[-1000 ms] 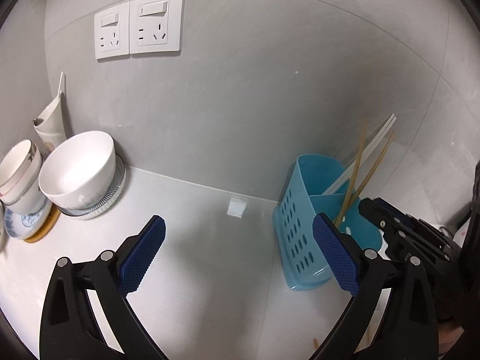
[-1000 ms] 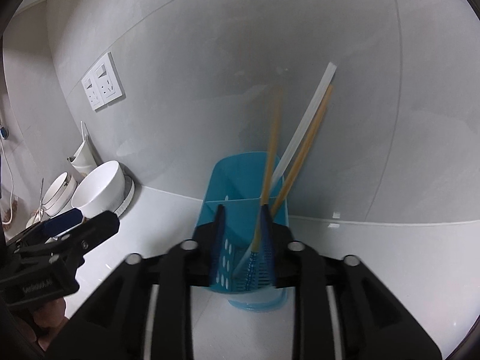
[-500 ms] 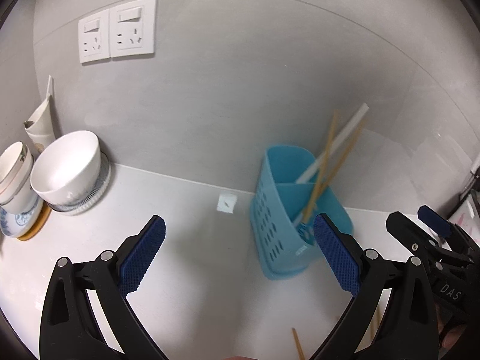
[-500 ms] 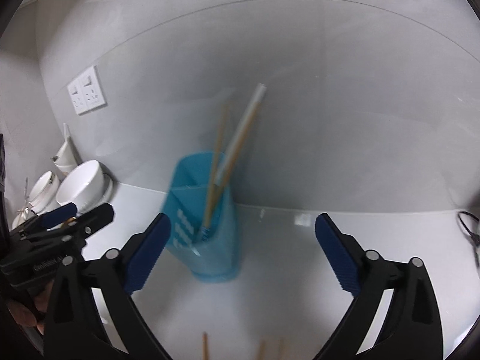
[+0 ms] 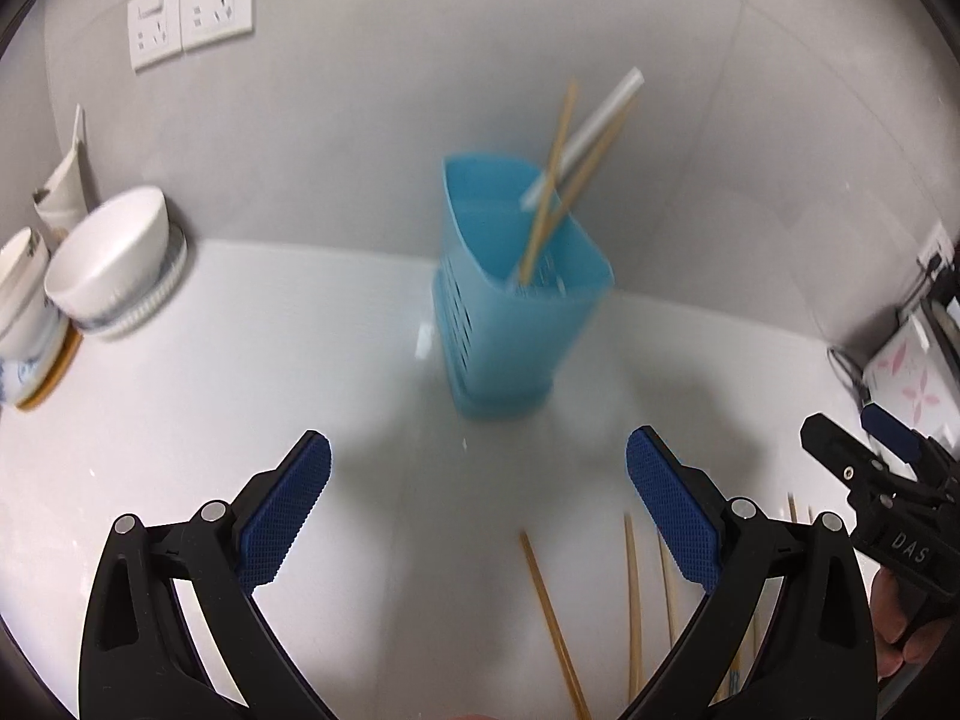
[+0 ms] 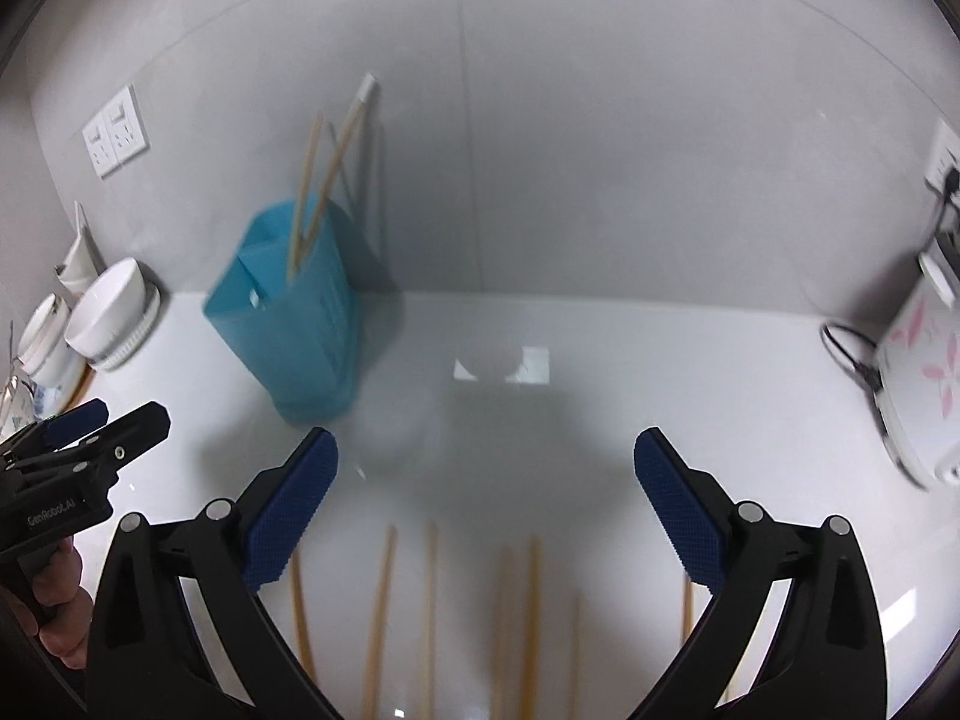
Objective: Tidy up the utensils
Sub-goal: 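Move both open tools back over the remaining chopsticks, then close the left tool on a chopstick while the right tool grasps another, then lift both chopsticks and carry them to the blue utensil holder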
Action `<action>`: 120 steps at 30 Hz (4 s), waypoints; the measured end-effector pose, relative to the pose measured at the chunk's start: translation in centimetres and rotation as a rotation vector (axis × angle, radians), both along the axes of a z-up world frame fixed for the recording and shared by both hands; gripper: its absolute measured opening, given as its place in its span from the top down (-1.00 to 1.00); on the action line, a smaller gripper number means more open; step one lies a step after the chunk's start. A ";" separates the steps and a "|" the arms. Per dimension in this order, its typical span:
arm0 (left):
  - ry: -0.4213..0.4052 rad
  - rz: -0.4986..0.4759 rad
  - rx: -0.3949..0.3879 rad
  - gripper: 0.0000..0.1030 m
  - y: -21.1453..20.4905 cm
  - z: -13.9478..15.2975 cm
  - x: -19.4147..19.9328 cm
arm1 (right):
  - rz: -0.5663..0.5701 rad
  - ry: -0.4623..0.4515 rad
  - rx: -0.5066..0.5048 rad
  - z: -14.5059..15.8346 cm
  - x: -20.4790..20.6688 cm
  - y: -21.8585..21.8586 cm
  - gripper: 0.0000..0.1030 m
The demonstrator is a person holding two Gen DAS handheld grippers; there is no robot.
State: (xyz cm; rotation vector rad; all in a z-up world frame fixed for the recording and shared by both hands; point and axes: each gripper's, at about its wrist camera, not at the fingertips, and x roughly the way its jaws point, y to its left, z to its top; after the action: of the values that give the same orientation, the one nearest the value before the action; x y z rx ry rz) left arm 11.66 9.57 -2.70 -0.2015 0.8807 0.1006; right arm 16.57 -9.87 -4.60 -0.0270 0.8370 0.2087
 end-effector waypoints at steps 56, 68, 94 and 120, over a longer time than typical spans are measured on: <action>0.521 -0.065 0.050 0.42 -7.6 -12.0 -5.0 | -0.050 0.539 -0.132 -12.2 -5.9 -5.1 0.73; 0.526 -0.087 0.034 0.88 -9.7 -11.0 -5.7 | -0.048 0.556 -0.137 -12.2 -5.0 -4.9 0.88; 0.515 -0.084 0.016 0.88 -8.4 -10.7 -6.1 | -0.059 0.583 -0.096 -12.6 -3.5 -4.5 0.93; 0.385 -0.122 0.007 0.88 -9.0 -6.8 -6.9 | -0.048 0.438 -0.051 -6.7 -5.2 -4.2 0.93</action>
State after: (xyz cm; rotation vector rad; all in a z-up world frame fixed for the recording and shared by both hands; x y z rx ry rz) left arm 4.73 0.56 -9.54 -0.1225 1.2738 0.0279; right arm 11.35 -14.05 -11.30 -0.0088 1.2778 0.1498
